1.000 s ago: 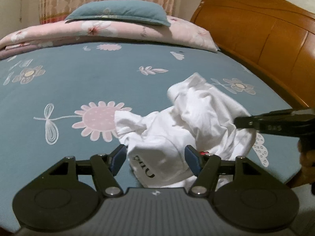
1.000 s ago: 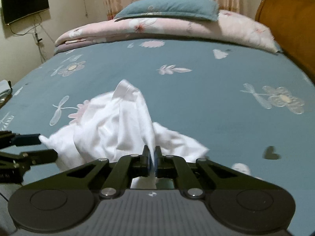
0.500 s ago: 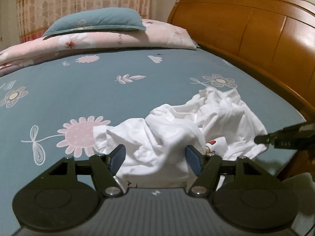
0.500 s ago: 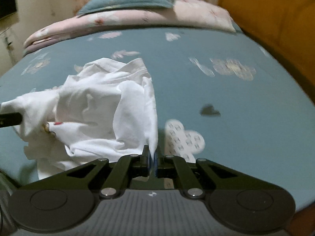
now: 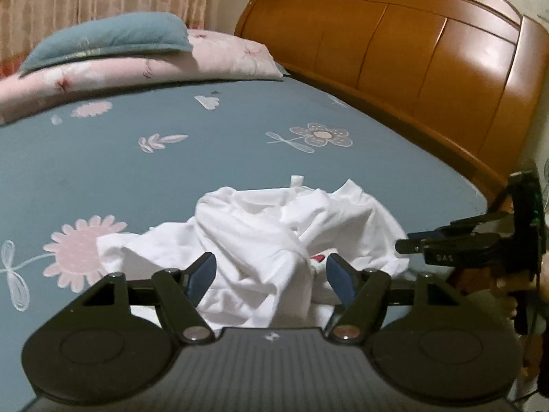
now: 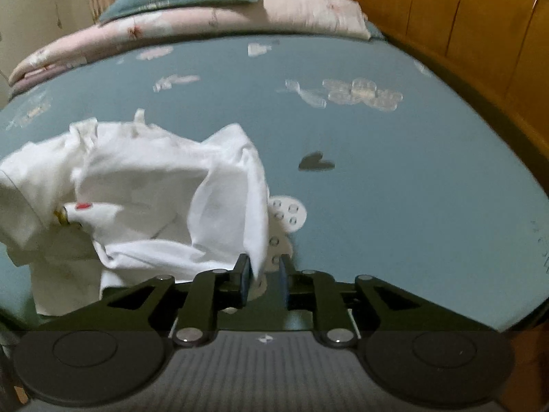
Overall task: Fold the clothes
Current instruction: 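Lift the shirt with the right tool while the left tool grasps fabric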
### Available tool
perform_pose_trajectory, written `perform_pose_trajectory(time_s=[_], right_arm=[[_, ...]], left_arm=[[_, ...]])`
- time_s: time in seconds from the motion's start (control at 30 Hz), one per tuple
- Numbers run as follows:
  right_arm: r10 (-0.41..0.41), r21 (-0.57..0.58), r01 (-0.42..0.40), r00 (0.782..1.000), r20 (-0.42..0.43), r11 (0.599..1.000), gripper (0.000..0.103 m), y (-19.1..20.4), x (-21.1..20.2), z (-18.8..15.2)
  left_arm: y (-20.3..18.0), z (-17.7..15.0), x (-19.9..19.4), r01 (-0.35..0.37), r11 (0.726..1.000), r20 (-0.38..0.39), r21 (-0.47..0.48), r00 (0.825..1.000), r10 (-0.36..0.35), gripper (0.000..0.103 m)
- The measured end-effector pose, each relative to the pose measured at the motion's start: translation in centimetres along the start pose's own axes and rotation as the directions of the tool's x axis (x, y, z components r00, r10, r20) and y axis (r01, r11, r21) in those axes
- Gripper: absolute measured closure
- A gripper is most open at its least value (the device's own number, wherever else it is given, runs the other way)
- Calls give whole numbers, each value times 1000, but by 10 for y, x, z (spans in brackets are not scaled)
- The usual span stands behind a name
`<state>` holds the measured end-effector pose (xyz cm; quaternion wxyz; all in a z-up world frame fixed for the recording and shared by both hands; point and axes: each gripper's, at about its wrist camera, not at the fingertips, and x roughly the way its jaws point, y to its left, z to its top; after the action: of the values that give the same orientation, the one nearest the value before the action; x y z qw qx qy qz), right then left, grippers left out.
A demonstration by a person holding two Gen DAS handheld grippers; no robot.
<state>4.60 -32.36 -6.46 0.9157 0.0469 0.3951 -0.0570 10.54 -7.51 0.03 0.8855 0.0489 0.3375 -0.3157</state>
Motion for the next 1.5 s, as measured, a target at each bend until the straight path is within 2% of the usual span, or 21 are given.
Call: perform_pose_trajectory(time_s=[0.13, 0.23, 0.33, 0.43, 0.67, 0.73, 0.8, 0.83, 0.9, 1.07, 1.33, 1.43, 1.5], right_arm=[[6, 8, -7, 999, 42, 1000, 83, -4, -9, 9], [21, 11, -22, 998, 64, 1000, 83, -4, -12, 14], [32, 10, -33, 996, 79, 999, 83, -1, -15, 17], [42, 9, -43, 995, 86, 999, 82, 2, -17, 19], [59, 14, -60, 994, 90, 998, 81, 4, -17, 20], [68, 19, -70, 993, 94, 997, 81, 5, -18, 21], [76, 14, -78, 992, 99, 997, 81, 7, -20, 21], [81, 9, -82, 991, 102, 997, 81, 8, -22, 22], [93, 3, -94, 990, 109, 996, 81, 10, -25, 23], [128, -15, -127, 984, 121, 992, 81, 16, -29, 27], [192, -73, -185, 977, 97, 980, 81, 33, -26, 32], [220, -96, -211, 972, 87, 973, 75, 38, -27, 35], [251, -118, -241, 965, 82, 963, 74, 40, -30, 38]], left_arm=[[2, 5, 6, 43, 999, -4, -31, 999, -43, 32], [6, 11, 20, 78, 995, -43, -65, 996, -81, 32], [8, 11, 29, 78, 993, -75, -92, 994, -85, 34], [17, 11, 25, 72, 988, -50, -138, 996, -80, 35], [34, 15, 42, 188, 943, -92, -275, 971, -220, 35], [37, 15, 48, 193, 931, -100, -311, 967, -234, 41], [33, 14, 47, 144, 947, -118, -286, 976, -184, 76], [31, 14, 45, 117, 957, -126, -267, 980, -155, 79], [29, 10, 39, 113, 963, -118, -245, 982, -146, 89], [25, -8, 19, 86, 982, -143, -165, 984, -110, 93], [41, -53, 3, 37, 992, -241, -118, 968, -64, 93], [44, -57, -4, 39, 995, -255, -94, 965, -62, 91], [43, -52, -14, 48, 997, -232, -56, 971, -60, 90]])
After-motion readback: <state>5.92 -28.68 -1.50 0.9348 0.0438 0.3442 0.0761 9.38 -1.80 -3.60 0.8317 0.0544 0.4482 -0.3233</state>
